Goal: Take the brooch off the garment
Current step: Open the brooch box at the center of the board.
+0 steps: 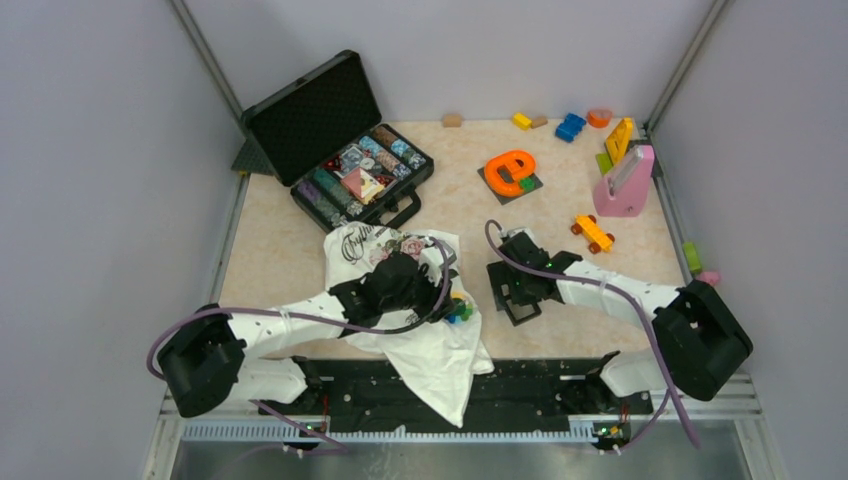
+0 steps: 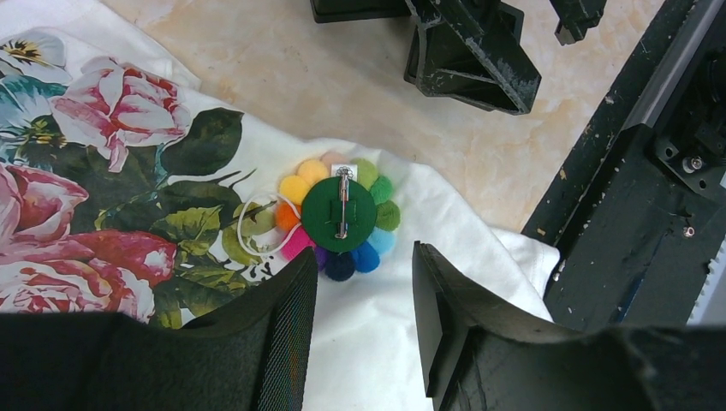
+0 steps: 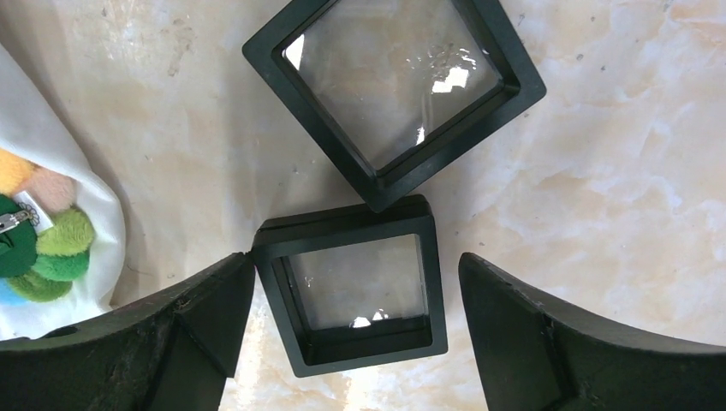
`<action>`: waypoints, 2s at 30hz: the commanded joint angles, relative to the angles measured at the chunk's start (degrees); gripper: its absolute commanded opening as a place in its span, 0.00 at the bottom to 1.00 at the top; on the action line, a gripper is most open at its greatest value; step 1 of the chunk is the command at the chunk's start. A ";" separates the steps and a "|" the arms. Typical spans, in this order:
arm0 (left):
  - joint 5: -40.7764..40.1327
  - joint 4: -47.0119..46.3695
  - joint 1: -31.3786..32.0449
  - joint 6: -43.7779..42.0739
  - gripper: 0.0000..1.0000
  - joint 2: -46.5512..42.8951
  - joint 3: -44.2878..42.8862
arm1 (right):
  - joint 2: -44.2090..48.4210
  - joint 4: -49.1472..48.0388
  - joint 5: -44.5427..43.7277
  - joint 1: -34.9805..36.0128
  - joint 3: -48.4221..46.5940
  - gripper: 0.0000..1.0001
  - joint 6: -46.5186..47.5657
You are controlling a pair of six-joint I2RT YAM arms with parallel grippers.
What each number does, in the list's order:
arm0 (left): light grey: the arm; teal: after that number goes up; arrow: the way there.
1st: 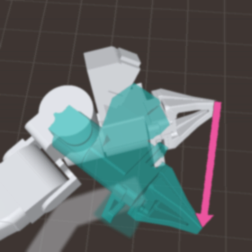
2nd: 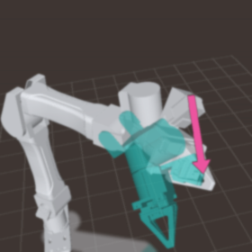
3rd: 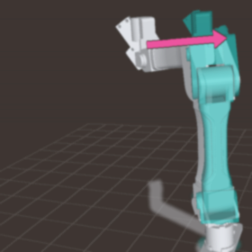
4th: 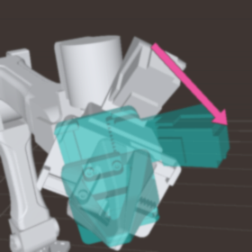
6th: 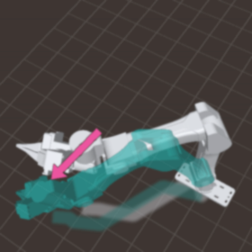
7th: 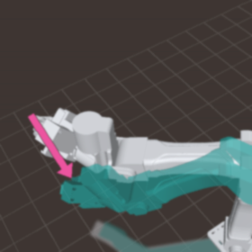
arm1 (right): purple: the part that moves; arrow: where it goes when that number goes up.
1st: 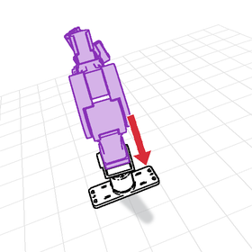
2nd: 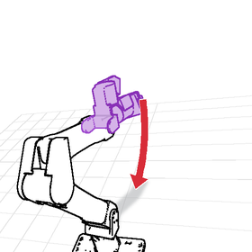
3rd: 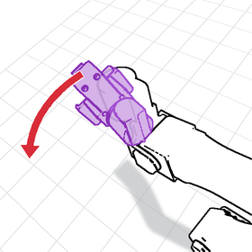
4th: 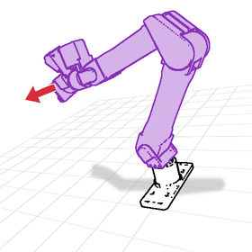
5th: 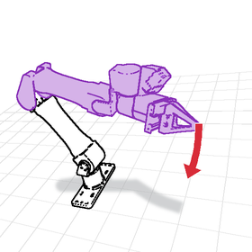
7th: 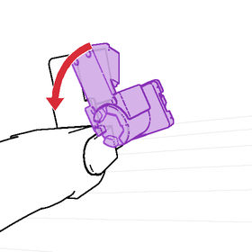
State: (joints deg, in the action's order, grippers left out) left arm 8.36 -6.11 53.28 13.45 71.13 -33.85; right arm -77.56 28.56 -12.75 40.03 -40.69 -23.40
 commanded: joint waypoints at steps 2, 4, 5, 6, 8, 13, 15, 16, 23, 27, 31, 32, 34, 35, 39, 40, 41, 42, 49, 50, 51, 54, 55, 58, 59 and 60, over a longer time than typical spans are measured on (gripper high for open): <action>1.06 -2.46 -0.23 -0.09 0.48 0.70 -0.56 | -0.27 -1.53 2.07 0.66 -1.99 0.83 1.39; 1.04 -2.37 -0.28 -0.09 0.48 0.86 -0.65 | -0.07 -1.83 2.54 0.66 -1.91 0.75 1.59; 1.12 -2.41 -0.28 -0.09 0.48 0.94 -0.69 | -0.01 -1.77 2.56 0.66 -1.98 0.74 1.65; 1.13 -2.42 -0.28 -0.09 0.48 0.98 -0.69 | 0.14 -1.73 2.60 0.71 -2.07 0.74 1.63; 1.22 -2.37 -0.32 -0.09 0.48 1.01 -0.69 | 0.66 -1.28 2.57 0.66 -2.31 0.71 1.67; 3.01 -3.45 -0.68 0.22 0.48 0.87 -0.26 | 5.36 -0.91 5.54 0.66 -3.17 0.68 0.43; 4.72 -4.84 -1.23 0.79 0.48 0.60 0.28 | 8.31 -1.84 8.38 0.53 -3.17 0.67 -0.30; 5.54 -5.59 -1.55 1.25 0.49 0.40 0.74 | 9.81 -2.38 10.33 0.31 -3.09 0.67 -0.81; 15.00 -13.91 -8.18 7.65 0.49 0.46 4.35 | 15.12 -7.95 24.35 -3.92 -2.00 0.62 -5.61; 17.38 -12.39 -9.57 6.53 0.50 2.41 3.26 | 15.40 -11.04 28.57 -9.02 1.09 0.61 -8.49; 12.98 -6.11 -9.46 3.06 0.55 3.77 1.28 | 17.79 -15.99 33.50 -13.84 6.18 0.61 -11.13; 11.40 -3.60 -9.31 2.37 0.56 4.25 0.32 | 18.28 -17.44 35.42 -14.99 7.49 0.61 -11.84; 7.58 1.68 -8.04 1.11 0.58 4.90 -2.25 | 19.07 -19.23 38.00 -16.70 9.45 0.61 -12.88; 4.38 4.41 -6.50 -0.29 0.58 4.90 -3.54 | 19.45 -19.86 38.73 -17.14 10.56 0.61 -13.18; -11.32 14.05 2.04 -5.13 0.43 6.29 -9.88 | 20.86 -22.44 40.78 -18.49 13.77 0.60 -14.74; -11.45 15.47 2.36 -5.45 0.37 7.41 -11.25 | 21.25 -23.11 41.20 -19.02 14.60 0.60 -15.09; -10.69 16.27 2.48 -5.60 0.34 8.36 -12.19 | 21.71 -23.57 41.49 -19.63 15.32 0.60 -15.38; -9.87 16.75 2.55 -5.92 0.35 9.73 -12.88 | 22.13 -23.89 41.90 -20.47 15.99 0.60 -15.61; -15.10 18.78 7.40 -7.57 0.62 15.72 -16.61 | 26.50 -23.83 44.31 -24.97 19.18 0.59 -15.96; -17.29 18.83 8.59 -7.97 0.62 16.63 -17.05 | 27.02 -23.81 44.64 -25.60 19.49 0.59 -16.03; -19.13 18.85 9.77 -8.44 0.62 17.59 -17.54 | 27.48 -23.92 45.05 -26.04 19.91 0.59 -16.23; -25.47 19.73 13.94 -9.24 0.61 19.03 -19.74 | 28.37 -24.04 45.78 -26.96 20.93 0.59 -16.51; -27.15 20.25 15.18 -9.39 0.61 19.30 -20.50 | 28.59 -23.88 45.79 -27.12 21.09 0.59 -16.52; -31.57 21.77 17.69 -9.47 0.51 20.17 -22.18 | 29.62 -24.13 46.22 -27.77 21.70 0.59 -16.92; -31.97 21.99 18.07 -9.24 0.49 20.45 -22.16 | 29.98 -24.28 46.24 -27.91 21.89 0.59 -17.01; -32.01 21.63 18.35 -9.11 0.45 20.76 -22.00 | 30.18 -24.47 46.31 -27.98 22.02 0.59 -17.16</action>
State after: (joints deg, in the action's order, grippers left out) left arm -16.97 15.14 70.35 4.80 91.24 -53.36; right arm -49.21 6.83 31.83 13.04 -19.00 -39.72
